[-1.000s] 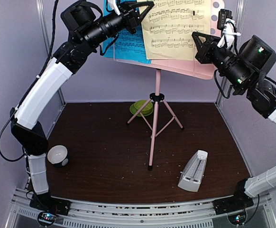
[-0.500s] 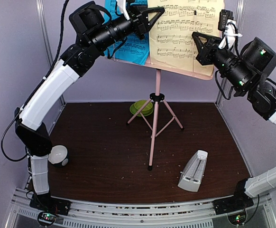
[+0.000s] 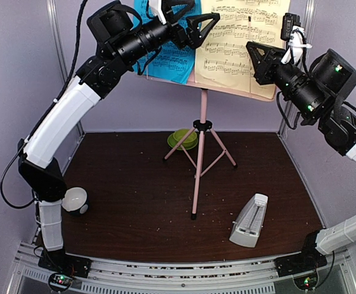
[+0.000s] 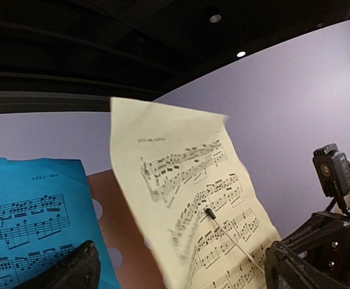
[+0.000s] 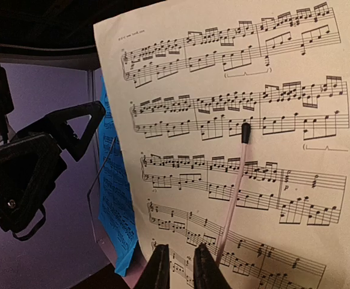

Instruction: Set up the instrument practice props

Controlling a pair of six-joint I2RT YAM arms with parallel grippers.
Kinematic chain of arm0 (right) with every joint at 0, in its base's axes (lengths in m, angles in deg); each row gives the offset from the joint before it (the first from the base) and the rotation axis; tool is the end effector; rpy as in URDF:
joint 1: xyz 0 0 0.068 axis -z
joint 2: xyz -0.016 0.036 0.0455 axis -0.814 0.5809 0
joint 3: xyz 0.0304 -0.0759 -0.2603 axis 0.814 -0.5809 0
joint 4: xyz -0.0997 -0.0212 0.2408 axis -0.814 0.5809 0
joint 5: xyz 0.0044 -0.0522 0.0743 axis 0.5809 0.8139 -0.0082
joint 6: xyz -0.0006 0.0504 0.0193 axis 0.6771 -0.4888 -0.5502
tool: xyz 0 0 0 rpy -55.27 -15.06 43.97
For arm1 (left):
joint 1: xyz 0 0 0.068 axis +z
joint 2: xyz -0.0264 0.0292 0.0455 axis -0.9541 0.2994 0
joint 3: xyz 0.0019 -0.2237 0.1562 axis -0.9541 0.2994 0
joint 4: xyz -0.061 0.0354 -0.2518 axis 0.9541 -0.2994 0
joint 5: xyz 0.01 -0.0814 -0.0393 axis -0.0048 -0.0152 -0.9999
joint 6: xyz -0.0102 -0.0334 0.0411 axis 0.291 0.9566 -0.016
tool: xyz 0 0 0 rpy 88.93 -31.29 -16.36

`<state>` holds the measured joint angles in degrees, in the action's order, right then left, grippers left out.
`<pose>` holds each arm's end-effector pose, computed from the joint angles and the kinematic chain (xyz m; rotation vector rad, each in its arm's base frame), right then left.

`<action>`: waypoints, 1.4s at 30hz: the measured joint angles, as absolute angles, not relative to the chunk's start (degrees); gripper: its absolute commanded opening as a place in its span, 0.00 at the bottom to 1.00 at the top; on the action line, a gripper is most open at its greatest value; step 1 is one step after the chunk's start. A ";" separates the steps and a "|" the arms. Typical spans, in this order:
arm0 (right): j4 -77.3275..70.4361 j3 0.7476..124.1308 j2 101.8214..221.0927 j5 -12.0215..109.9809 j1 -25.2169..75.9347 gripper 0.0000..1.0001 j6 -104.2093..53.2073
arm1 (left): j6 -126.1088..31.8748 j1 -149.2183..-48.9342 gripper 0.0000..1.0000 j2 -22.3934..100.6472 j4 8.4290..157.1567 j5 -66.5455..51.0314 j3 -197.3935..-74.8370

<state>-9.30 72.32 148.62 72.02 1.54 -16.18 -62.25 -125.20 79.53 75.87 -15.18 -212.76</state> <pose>0.1512 0.1845 0.5303 -0.3405 1.1658 0.6139 0.2372 -0.3262 0.5861 0.7510 0.8626 -0.9127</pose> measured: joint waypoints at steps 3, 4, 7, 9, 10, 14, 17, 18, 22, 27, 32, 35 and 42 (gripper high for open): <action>-9.45 71.60 148.62 72.19 1.54 0.29 -16.25 | -63.01 -125.20 0.98 78.09 75.74 -13.98 -211.62; -9.39 71.47 148.62 72.26 1.54 0.30 -16.47 | -63.19 -125.20 0.98 77.54 75.67 -13.67 -211.21; -9.41 71.16 148.60 72.78 1.54 0.34 -16.40 | -63.71 -125.20 0.98 75.33 75.45 -12.95 -209.92; -9.41 71.16 148.52 73.20 1.54 0.38 -16.42 | -63.80 -125.20 0.98 73.89 75.43 -12.58 -209.15; -9.43 71.16 148.41 73.26 1.54 0.40 -16.62 | -63.78 -125.20 0.98 73.21 75.43 -12.38 -208.67; -9.39 71.16 147.55 73.48 1.54 0.56 -16.86 | -63.78 -125.20 0.98 69.58 75.54 -11.62 -205.02; -8.93 71.18 146.33 73.44 1.54 0.69 -16.53 | -63.73 -125.20 0.98 65.65 75.54 -9.52 -199.49; -8.58 71.21 145.85 73.42 1.52 0.73 -16.27 | -63.69 -125.20 0.98 64.01 75.54 -8.38 -197.00; -6.61 71.80 143.99 73.35 1.54 0.88 -15.33 | -63.08 -125.18 0.98 58.11 74.82 -4.03 -188.21; -2.72 72.43 141.46 73.70 1.54 0.93 -15.35 | -59.56 -123.89 0.98 52.16 70.32 -0.08 -181.11; 5.98 73.44 137.91 76.52 1.54 0.96 -19.48 | -53.79 -120.56 0.98 45.41 62.89 2.94 -174.31; 14.20 72.82 133.59 78.93 1.54 0.98 -24.64 | -51.08 -119.91 0.98 39.64 59.35 4.73 -166.51; 33.39 67.12 119.71 82.20 1.54 0.96 -37.06 | -44.94 -119.93 0.98 27.64 53.12 6.37 -145.05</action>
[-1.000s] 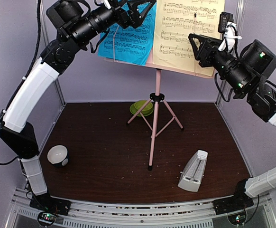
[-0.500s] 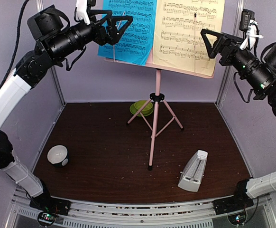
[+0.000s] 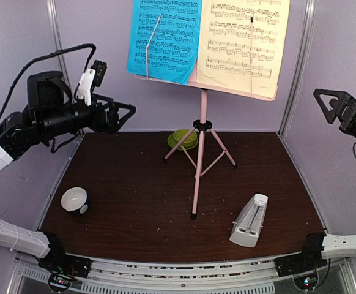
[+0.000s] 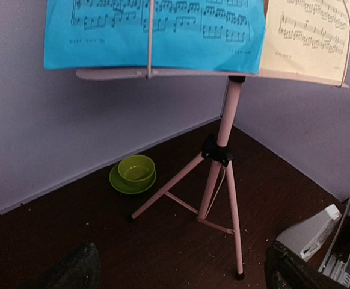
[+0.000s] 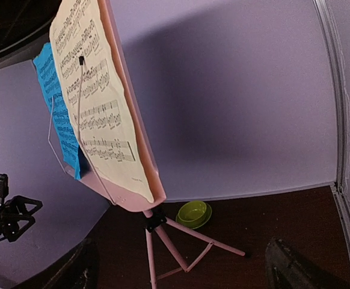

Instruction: Set up the instrument practice props

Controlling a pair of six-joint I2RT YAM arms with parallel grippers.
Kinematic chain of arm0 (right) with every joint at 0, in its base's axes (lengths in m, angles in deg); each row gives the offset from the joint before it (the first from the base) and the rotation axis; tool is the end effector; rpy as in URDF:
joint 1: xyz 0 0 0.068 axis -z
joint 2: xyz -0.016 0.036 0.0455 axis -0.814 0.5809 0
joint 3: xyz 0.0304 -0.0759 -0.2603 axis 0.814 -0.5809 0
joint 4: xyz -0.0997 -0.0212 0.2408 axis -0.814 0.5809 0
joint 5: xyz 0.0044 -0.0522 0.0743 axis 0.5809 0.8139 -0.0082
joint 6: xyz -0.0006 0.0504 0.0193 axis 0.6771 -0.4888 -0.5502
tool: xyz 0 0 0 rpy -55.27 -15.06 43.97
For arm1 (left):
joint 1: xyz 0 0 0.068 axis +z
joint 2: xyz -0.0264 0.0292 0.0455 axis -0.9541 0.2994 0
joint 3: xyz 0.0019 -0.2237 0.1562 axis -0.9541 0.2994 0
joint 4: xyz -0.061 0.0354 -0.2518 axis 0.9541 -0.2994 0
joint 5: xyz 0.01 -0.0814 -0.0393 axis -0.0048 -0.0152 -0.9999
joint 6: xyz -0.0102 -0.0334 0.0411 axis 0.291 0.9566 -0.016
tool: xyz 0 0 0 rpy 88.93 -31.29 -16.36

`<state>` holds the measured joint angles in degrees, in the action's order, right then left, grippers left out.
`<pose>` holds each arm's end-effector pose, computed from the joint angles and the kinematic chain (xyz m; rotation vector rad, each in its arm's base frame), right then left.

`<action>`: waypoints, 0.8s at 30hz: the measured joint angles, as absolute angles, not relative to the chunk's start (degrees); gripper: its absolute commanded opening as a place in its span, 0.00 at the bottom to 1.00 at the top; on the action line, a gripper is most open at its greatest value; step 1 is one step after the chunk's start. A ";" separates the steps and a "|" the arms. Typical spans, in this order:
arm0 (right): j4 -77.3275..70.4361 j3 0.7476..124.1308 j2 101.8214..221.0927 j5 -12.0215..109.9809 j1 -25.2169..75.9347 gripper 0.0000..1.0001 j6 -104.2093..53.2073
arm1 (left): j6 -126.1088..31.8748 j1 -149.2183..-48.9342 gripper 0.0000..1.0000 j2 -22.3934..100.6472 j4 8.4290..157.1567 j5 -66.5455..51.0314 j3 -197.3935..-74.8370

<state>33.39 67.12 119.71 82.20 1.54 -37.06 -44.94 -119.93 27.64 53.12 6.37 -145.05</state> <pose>0.0528 0.0445 0.4934 -0.1003 1.5478 0.6571 0.1571 -0.1651 0.4605 0.4467 1.7458 -0.6833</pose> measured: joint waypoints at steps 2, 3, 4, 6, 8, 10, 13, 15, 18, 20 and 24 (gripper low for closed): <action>37.39 64.28 116.78 81.50 1.54 0.96 -40.23 | -42.91 -120.13 0.98 26.00 51.43 6.09 -140.24; 39.18 62.66 115.86 80.72 1.54 0.98 -41.71 | -42.12 -120.45 0.98 25.72 50.54 6.02 -138.75; 40.82 60.71 115.27 79.58 1.54 1.00 -43.02 | -41.33 -121.00 0.98 25.56 49.97 6.07 -137.24; 43.90 56.02 115.27 75.87 1.54 1.00 -45.36 | -40.06 -122.57 0.98 25.63 49.03 6.09 -135.15; 46.37 51.77 116.28 71.47 1.54 1.00 -46.65 | -38.84 -124.45 0.98 25.89 48.85 6.09 -133.46; 48.67 48.10 117.78 67.10 1.52 1.00 -47.50 | -37.81 -126.33 0.98 26.31 48.75 6.20 -132.15; 51.29 44.47 119.73 61.53 1.47 1.00 -47.42 | -37.05 -128.96 0.98 27.05 48.61 7.73 -131.41; 52.54 42.84 120.30 58.73 1.47 1.00 -47.09 | -36.87 -130.62 0.98 27.44 48.61 8.95 -131.10; 53.32 41.17 121.41 55.36 1.47 1.00 -46.04 | -36.59 -132.45 0.98 28.34 48.40 10.74 -130.82; 53.39 40.50 122.55 53.66 1.45 1.00 -45.36 | -36.44 -133.22 0.98 29.11 47.98 12.06 -130.82; 53.37 40.06 126.00 51.12 1.19 0.99 -43.37 | -36.22 -133.83 0.98 30.46 47.46 13.83 -130.82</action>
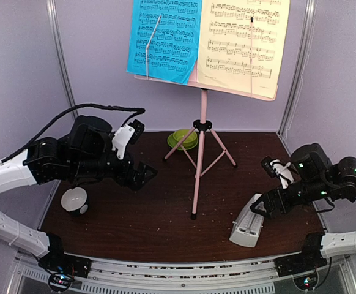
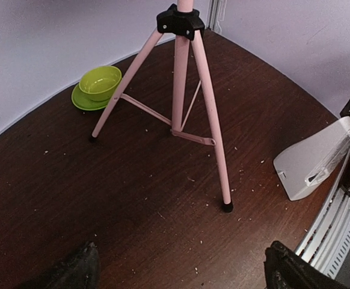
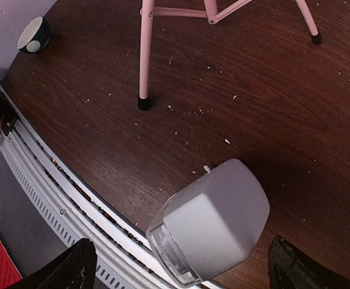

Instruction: Set up the instrument practice props

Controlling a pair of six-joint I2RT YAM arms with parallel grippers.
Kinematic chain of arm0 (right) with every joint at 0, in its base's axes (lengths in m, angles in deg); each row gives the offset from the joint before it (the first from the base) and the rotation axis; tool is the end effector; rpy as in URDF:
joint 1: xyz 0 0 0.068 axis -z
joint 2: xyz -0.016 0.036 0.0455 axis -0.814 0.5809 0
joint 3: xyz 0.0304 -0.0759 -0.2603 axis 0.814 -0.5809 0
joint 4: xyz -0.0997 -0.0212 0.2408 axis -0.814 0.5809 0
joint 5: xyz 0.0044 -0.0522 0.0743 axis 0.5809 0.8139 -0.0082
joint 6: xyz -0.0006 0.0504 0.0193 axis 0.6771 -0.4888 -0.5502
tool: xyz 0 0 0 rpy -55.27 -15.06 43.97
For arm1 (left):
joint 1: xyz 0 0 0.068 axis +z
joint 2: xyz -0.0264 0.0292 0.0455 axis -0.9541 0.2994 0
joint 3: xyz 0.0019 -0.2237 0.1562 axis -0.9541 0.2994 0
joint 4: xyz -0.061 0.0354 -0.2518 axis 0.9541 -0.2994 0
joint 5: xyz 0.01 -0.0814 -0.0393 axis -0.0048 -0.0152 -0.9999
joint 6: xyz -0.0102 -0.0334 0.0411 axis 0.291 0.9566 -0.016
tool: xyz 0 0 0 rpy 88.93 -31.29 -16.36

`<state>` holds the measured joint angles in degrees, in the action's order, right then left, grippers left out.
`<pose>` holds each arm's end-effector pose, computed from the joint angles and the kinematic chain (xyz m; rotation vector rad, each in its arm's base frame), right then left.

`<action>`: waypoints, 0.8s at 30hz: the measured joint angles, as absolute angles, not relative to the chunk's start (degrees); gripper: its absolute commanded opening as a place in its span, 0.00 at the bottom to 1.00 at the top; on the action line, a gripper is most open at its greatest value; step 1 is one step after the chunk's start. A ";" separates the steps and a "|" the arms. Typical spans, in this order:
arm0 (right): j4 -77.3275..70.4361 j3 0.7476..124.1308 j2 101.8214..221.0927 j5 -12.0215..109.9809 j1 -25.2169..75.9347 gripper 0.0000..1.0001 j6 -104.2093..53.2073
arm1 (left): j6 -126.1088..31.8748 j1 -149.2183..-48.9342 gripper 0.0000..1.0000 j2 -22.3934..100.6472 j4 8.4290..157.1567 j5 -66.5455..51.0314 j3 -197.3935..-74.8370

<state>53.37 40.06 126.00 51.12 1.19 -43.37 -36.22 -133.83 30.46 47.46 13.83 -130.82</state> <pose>0.0815 0.1150 0.3107 -0.6786 2.4780 0.6877 0.1282 -0.2166 0.3572 0.5958 2.1103 -0.6010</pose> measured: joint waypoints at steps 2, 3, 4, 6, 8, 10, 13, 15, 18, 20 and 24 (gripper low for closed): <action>53.37 40.02 127.84 50.62 1.10 0.99 -42.32 | -36.19 -133.94 0.98 30.96 47.41 14.46 -130.82; 53.37 39.99 128.56 50.47 1.10 0.98 -41.80 | -36.19 -133.92 0.98 31.23 47.41 14.83 -130.82; 53.37 39.99 129.17 50.42 1.10 0.96 -41.30 | -36.19 -133.94 0.98 31.44 47.41 15.07 -130.82; 53.24 39.75 130.02 50.42 1.10 0.94 -40.51 | -36.19 -133.94 0.98 31.88 47.46 15.55 -130.82; 53.13 39.38 130.68 50.49 1.10 0.91 -39.61 | -36.19 -133.92 0.98 32.10 47.59 15.92 -130.82; 52.99 39.10 131.27 50.71 1.10 0.91 -38.91 | -36.22 -133.94 0.98 32.19 47.83 16.10 -130.82; 52.54 38.88 132.38 50.88 1.10 0.87 -37.84 | -36.26 -133.94 0.98 32.19 48.57 16.16 -130.80; 51.79 38.64 133.11 51.12 1.10 0.84 -37.01 | -36.30 -133.94 0.98 32.34 49.23 16.06 -130.80; 50.83 37.92 133.65 51.56 1.10 0.80 -36.42 | -36.74 -133.94 0.98 33.46 49.36 15.05 -130.99; 50.11 37.20 133.72 51.78 1.10 0.75 -36.27 | -37.16 -133.94 0.98 34.77 49.14 14.26 -131.56; 48.75 36.37 133.59 52.65 1.08 0.62 -36.79 | -37.92 -133.94 0.98 35.90 49.25 13.15 -132.35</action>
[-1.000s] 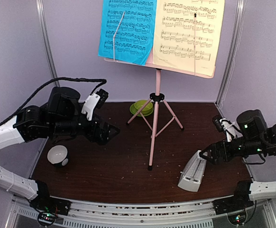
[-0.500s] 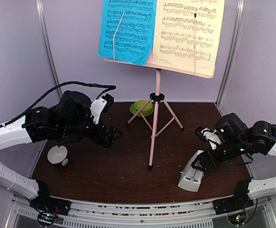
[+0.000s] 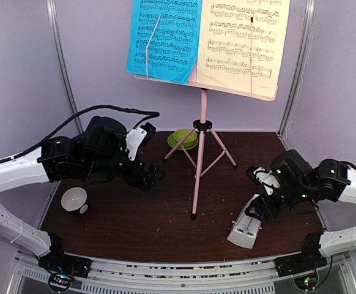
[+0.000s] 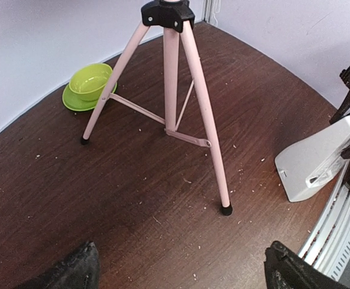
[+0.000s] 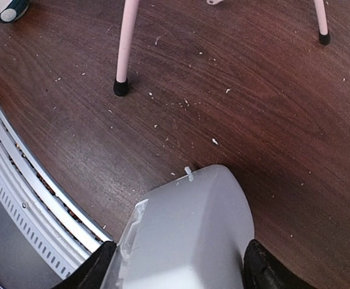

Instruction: Set up the instrument practice props

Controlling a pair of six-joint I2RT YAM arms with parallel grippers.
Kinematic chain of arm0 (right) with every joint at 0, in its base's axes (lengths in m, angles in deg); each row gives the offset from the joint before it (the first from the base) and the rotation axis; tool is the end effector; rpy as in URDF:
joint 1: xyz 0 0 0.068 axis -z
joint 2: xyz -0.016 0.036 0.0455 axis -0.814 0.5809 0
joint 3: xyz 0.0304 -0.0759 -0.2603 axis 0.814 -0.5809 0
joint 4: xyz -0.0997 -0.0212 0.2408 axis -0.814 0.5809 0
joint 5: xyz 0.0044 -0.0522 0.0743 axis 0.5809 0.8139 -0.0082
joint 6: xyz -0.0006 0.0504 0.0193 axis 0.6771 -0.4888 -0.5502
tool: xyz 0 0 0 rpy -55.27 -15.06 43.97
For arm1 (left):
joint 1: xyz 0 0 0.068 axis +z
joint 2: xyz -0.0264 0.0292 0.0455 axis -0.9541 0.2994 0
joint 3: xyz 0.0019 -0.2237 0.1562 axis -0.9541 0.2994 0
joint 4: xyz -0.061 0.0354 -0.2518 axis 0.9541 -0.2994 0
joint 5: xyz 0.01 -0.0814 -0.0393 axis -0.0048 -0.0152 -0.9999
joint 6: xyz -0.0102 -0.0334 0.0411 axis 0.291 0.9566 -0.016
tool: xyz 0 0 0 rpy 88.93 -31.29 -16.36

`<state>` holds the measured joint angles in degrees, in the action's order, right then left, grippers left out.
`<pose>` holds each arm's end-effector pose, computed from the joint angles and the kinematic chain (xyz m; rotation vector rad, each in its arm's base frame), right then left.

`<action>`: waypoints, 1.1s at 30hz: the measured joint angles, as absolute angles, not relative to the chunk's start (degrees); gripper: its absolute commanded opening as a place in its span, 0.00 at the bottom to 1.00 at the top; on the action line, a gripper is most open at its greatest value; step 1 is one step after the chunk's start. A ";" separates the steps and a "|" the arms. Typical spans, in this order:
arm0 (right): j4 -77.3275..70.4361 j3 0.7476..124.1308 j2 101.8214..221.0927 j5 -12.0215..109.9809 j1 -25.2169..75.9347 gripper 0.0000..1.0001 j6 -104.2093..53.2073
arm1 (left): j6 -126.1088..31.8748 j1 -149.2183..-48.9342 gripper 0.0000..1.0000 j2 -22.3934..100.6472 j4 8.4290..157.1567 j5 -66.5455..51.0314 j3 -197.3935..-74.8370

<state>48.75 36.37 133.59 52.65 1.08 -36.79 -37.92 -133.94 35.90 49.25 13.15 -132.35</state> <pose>0.0998 0.1386 0.2780 -0.8312 2.5202 0.5422 0.1394 -0.2388 0.3458 0.6513 2.1295 -0.5711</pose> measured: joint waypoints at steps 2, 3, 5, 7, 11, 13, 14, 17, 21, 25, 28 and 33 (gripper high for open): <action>47.68 36.08 133.28 53.22 0.93 0.56 -37.17 | -38.23 -133.94 0.98 35.47 49.49 13.17 -132.35; 47.07 35.93 133.13 53.62 0.84 0.54 -37.69 | -38.34 -133.94 0.98 35.25 49.62 13.32 -132.35; 46.44 35.73 132.89 53.97 0.84 0.52 -38.72 | -38.66 -133.94 0.98 34.85 49.97 13.50 -132.35; 45.85 35.49 132.69 54.71 0.71 0.48 -39.72 | -38.93 -133.94 0.98 34.74 50.56 13.61 -132.35; 45.28 35.54 132.38 56.76 0.40 0.42 -41.91 | -39.36 -133.94 0.98 34.90 50.91 13.52 -132.35; 45.24 35.62 132.38 57.66 0.29 0.40 -43.64 | -39.74 -133.94 0.98 35.27 51.61 13.24 -132.35; 45.08 35.64 132.38 58.18 0.20 0.39 -44.75 | -39.91 -133.96 0.97 35.58 52.29 13.06 -132.33; 44.38 36.02 132.52 59.76 -0.25 0.36 -48.79 | -40.83 -134.51 0.97 36.82 54.91 12.41 -132.22; 42.37 36.96 134.59 62.38 -1.11 0.36 -54.61 | -43.32 -136.65 0.97 38.99 60.83 10.59 -130.97; 42.53 41.04 140.21 65.68 -2.22 0.41 -58.89 | -45.46 -138.44 0.96 43.20 66.34 7.55 -130.45; 42.85 44.34 143.77 68.22 -3.40 0.47 -61.08 | -46.90 -139.86 0.97 47.12 70.38 5.76 -129.97; 43.20 46.64 147.77 71.34 -4.56 0.75 -65.32 | -48.57 -142.44 0.98 53.15 76.83 3.42 -129.83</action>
<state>43.20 46.64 147.77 71.34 -4.56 -65.32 -48.57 -142.44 53.15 76.83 3.42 -129.83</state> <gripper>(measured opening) 0.589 0.973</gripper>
